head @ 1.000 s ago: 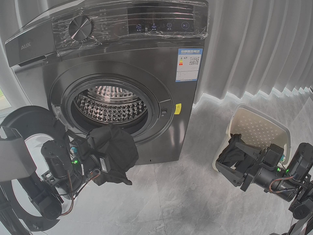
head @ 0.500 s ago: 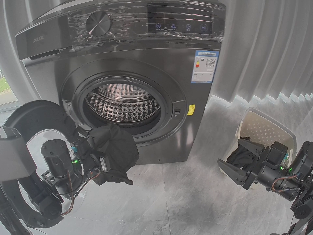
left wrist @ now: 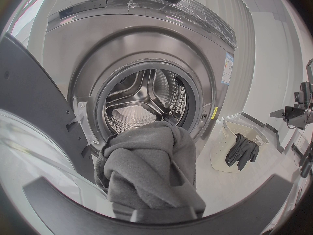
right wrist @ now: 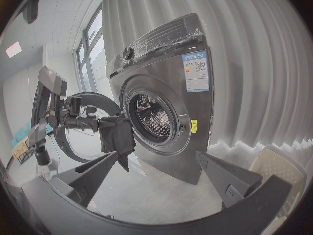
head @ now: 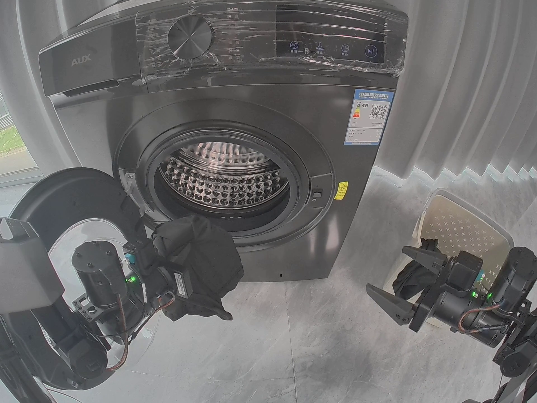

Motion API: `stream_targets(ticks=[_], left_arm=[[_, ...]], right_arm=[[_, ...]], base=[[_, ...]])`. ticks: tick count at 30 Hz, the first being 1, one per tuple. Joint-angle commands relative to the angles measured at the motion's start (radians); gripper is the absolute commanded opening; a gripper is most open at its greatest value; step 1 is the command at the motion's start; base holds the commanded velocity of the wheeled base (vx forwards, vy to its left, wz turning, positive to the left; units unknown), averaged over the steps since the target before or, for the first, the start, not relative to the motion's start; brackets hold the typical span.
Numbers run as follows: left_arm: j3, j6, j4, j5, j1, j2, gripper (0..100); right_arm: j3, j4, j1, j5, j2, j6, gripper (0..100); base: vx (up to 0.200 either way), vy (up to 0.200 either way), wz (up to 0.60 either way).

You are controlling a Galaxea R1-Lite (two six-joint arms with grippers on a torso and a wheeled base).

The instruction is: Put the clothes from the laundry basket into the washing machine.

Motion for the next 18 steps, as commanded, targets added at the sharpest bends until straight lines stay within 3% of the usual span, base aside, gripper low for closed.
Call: stream_targets(ticks=[1,7,18], left_arm=[[-0.006,0.002,0.000,0.001,-0.004,0.004,0],[-0.021,0.002,0.000,0.008,-0.012,0.019,0],[-0.021,0.002,0.000,0.028,-0.038,0.031,0]], right_arm=[[0.024,0.001,0.012,0.000,0.029,-0.028,100],[0.044,0.001,0.014,0.000,0.029,-0.036,100],[0.053,0.001,0.016,0.000,0.030,-0.039,100]], base=[[0.200,0.000,0.00],[0.200,0.000,0.00],[0.000,0.000,0.00]])
